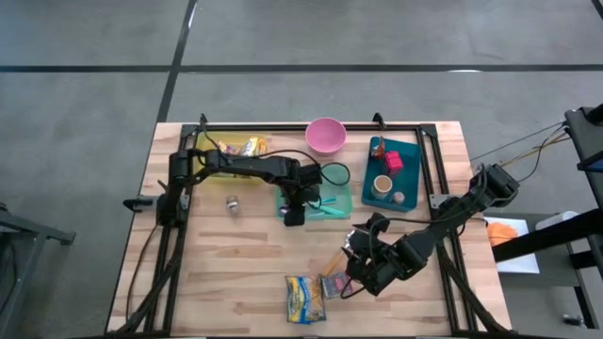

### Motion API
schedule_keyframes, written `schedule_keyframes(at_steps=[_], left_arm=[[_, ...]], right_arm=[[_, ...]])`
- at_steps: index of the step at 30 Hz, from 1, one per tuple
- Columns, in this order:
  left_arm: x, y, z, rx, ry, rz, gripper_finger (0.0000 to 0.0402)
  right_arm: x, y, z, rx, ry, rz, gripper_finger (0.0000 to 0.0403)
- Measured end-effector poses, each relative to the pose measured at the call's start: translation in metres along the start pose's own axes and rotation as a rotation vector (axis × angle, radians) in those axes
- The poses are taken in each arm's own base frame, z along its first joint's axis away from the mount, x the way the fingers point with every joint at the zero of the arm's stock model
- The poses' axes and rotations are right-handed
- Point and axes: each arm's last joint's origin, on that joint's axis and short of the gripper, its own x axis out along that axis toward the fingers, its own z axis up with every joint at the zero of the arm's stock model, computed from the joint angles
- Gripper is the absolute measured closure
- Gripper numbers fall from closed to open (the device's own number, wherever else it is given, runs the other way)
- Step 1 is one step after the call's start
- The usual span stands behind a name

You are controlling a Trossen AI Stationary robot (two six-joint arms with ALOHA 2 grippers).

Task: Pick & Place Food Item
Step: Put the brown seasoning bottle into the blue bin

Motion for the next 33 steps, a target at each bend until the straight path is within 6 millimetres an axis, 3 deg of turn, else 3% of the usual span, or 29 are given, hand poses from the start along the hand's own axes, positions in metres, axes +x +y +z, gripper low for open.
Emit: schedule_keyframes(at_steps=[9,13,17,23,28,33], left_arm=[[-0.017,-0.005,-0.001,-0.039,-0.014,0.011,0.0161],[-0.042,-0.013,-0.005,-0.015,-0.033,0.033,0.0127],[-0.078,-0.029,-0.017,-0.028,-0.031,0.053,0.0122],[-0.128,-0.052,-0.045,-0.183,-0.077,0.216,0.0121],[-0.136,-0.073,-0.088,-0.059,0.026,0.346,0.0121],[-0.125,-0.079,-0.13,0.041,0.131,0.441,0.0138]], right_arm=[[0.0,0.0,0.0,-0.014,0.002,0.002,0.0052],[0.0,0.0,0.0,-0.017,0.002,0.002,0.0052],[0.0,0.0,0.0,-0.019,0.003,0.001,0.0052],[0.0,0.001,-0.001,-0.015,0.019,0.018,0.0052],[0.0,0.002,-0.001,-0.004,0.035,0.04,0.0052],[0.0,0.003,0.0,0.01,0.03,0.053,0.0052]])
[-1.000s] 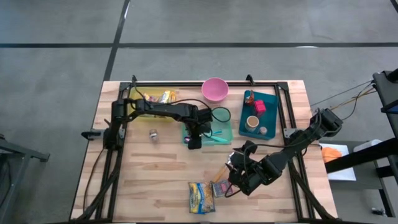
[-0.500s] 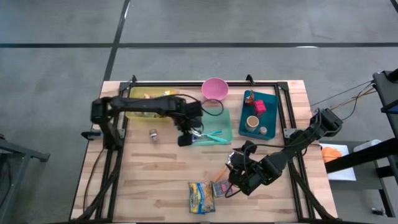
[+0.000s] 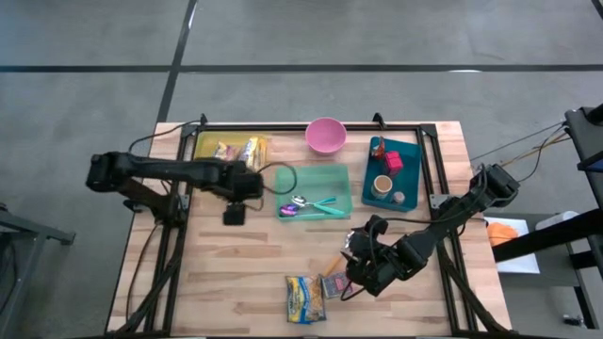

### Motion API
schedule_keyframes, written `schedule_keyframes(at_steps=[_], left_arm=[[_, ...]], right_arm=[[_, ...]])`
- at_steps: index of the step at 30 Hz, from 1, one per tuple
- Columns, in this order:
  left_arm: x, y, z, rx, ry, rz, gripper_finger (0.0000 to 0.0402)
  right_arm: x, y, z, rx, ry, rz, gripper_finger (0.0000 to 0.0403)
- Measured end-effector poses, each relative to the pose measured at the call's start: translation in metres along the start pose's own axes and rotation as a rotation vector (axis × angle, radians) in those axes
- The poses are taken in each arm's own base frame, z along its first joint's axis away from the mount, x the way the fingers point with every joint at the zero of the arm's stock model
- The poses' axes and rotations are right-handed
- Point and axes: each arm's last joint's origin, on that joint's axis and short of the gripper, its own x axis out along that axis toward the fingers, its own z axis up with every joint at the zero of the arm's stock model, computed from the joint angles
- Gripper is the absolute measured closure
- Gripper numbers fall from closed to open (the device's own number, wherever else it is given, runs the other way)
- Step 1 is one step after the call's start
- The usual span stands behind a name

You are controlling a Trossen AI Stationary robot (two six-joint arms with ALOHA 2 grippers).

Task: Pick & Place Food Item
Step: Put the brown seasoning bottle into the blue bin

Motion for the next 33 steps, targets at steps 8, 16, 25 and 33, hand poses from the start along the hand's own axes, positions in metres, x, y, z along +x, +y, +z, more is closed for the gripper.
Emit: schedule_keyframes(at_steps=[8,16,25,33], left_arm=[[0.036,0.003,-0.03,-0.552,0.14,0.031,0.0199],[0.061,0.025,-0.039,-1.111,0.149,0.026,0.0236],[0.074,0.039,-0.047,-1.274,0.208,-0.099,0.0209],[0.075,0.039,-0.048,-1.348,0.213,-0.079,0.0101]], right_arm=[[0.0,0.002,0.002,0.013,-0.012,0.013,0.0053],[0.0,0.003,0.004,0.027,-0.026,0.026,0.0053],[0.0,0.004,0.004,0.032,-0.028,0.029,0.0053],[-0.001,0.006,0.004,0.042,-0.015,0.058,0.0053]])
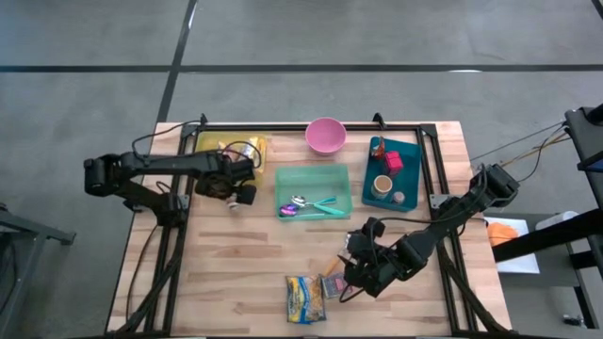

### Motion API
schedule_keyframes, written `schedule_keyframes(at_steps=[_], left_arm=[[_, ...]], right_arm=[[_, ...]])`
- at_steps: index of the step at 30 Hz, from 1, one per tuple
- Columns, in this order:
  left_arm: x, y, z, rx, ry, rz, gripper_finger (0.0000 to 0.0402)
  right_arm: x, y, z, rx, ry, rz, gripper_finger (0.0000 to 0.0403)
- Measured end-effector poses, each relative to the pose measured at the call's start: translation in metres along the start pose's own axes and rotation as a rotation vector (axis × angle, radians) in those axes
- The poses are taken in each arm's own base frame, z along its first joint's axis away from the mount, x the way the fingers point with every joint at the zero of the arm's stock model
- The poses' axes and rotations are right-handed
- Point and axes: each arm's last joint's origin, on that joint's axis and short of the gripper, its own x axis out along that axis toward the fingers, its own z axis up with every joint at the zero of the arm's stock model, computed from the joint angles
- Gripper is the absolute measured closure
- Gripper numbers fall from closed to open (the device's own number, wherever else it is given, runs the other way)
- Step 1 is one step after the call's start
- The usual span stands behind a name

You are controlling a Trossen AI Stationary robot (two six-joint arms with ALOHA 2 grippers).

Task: Pick & Place Food Item
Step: Put the brown seasoning bottle into the blue bin

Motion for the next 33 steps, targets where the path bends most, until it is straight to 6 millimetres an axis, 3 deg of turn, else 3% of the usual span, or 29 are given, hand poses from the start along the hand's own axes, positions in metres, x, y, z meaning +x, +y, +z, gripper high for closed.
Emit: schedule_keyframes(at_steps=[8,23,28,33], left_arm=[[0.009,0.003,0.0,-0.077,-0.03,0.014,0.0028],[0.042,0.012,-0.005,-0.209,-0.053,-0.03,0.0024],[0.042,0.012,-0.005,-0.218,-0.055,-0.033,0.0054],[0.042,0.012,-0.005,-0.205,-0.058,-0.039,0.0133]], right_arm=[[0.0,0.002,0.001,0.012,-0.008,0.015,0.0053],[0.0,0.006,0.004,0.022,-0.034,0.048,0.0053],[0.0,0.006,0.005,0.02,-0.04,0.056,0.0053],[0.0,0.007,0.005,0.015,-0.028,0.071,0.0053]])
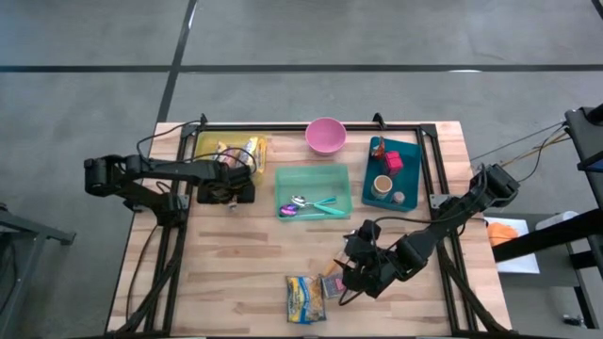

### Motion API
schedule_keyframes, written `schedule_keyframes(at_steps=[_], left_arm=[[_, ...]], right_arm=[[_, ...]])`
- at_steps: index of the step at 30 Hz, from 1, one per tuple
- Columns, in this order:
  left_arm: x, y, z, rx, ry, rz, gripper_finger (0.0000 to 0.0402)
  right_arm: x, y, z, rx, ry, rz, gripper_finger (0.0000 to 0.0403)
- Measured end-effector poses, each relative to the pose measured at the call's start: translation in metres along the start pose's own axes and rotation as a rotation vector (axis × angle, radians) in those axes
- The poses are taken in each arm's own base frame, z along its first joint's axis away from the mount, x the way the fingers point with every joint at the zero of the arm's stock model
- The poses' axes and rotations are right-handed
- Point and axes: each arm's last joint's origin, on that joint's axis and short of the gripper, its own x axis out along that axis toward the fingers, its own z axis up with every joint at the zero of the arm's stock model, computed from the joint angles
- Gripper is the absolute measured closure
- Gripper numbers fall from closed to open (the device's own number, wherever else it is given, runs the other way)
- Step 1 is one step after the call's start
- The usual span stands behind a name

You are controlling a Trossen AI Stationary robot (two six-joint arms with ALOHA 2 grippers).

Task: Pick & Place Food Item
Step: Put the brown seasoning bottle into the blue bin

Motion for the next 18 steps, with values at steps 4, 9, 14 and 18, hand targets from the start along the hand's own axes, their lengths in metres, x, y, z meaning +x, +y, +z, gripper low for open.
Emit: schedule_keyframes(at_steps=[4,9,14,18], left_arm=[[-0.0002,-0.0013,0.0004,0.014,-0.004,-0.013,0.0203],[-0.0005,-0.0017,0.0005,0.014,-0.005,-0.017,0.0215],[-0.0006,-0.0019,0.0005,0.018,-0.005,-0.018,0.0215],[-0.0007,-0.0025,0.0003,0.023,0.004,-0.026,0.0215]], right_arm=[[0.0001,0.0001,0.0,0.001,0.002,0.003,0.0053],[0.0,0.0003,0.0001,0.002,0.002,0.005,0.0053],[0.0001,0.0003,0.0001,0.004,0.002,0.005,0.0053],[0.0,0.0011,0.0008,0.019,-0.004,0.012,0.0053]])
